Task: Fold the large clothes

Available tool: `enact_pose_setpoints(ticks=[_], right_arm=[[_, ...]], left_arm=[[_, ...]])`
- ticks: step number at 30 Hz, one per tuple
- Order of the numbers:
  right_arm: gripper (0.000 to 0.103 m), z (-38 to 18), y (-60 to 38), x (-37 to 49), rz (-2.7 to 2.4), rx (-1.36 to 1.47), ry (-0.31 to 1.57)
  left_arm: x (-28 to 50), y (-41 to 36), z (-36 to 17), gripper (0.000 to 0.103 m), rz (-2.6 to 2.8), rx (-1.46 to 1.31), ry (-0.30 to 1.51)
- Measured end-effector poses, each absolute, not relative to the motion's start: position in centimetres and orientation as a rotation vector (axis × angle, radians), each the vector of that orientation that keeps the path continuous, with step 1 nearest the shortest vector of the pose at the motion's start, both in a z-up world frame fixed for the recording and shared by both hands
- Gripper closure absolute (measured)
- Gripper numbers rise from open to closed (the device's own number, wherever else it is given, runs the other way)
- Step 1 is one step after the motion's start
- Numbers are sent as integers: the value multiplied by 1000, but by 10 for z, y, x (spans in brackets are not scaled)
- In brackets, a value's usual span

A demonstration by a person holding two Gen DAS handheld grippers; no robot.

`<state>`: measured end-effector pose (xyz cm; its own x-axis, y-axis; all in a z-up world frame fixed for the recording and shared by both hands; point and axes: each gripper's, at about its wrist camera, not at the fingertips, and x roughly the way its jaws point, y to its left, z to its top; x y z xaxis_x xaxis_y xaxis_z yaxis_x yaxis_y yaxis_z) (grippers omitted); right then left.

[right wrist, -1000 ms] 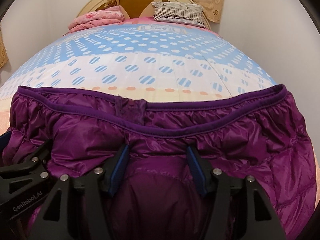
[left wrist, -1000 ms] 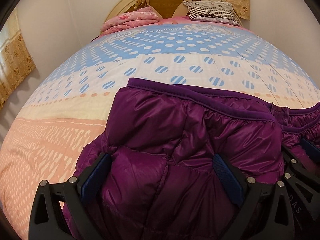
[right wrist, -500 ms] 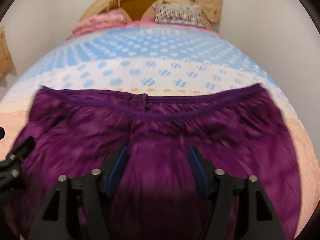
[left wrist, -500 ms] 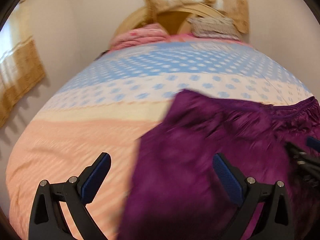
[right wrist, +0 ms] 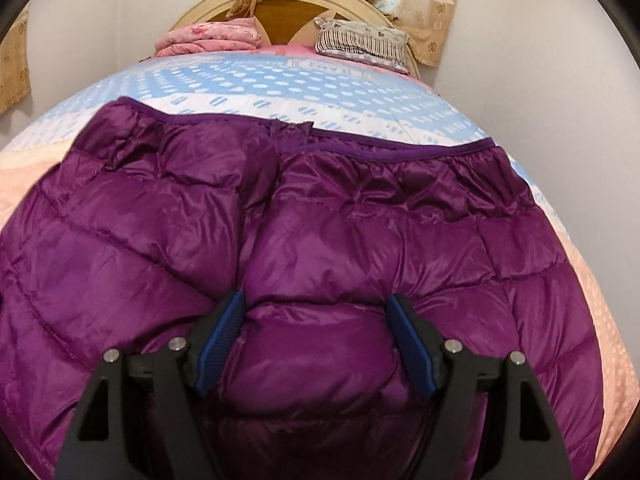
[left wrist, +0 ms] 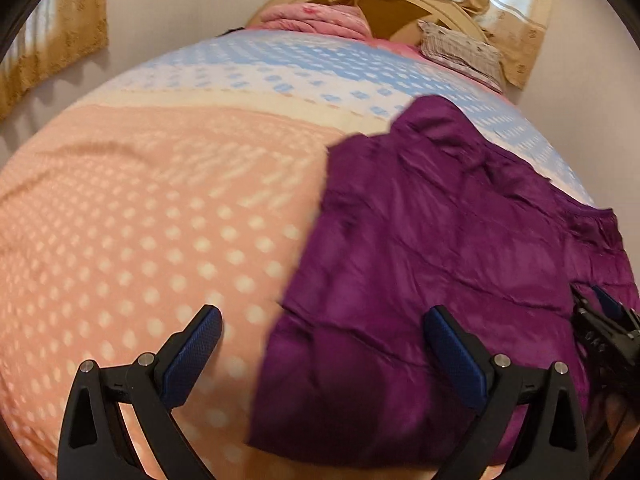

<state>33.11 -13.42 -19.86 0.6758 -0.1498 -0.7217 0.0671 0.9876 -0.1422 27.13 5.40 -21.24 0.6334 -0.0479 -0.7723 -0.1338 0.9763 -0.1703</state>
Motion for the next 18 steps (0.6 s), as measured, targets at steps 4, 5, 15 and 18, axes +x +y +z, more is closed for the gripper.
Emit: enact_pose_setpoints(ticks=[4,5,15,18], right_arm=[[19,-179,-133,292,-108,-39,800],[18,-180,-129,282,-107,-55,796],[15,-214,-115,277,-129,-146,839],[15,-213,-115,275,-134,-147,841]], left_arm=[[259,46,-216,18,7,-248,866],[259,47,-216,31,-15,-269,867],[245,38,-195,92,-87,-255,798],[236,44,-190,93,-83,-269,781]])
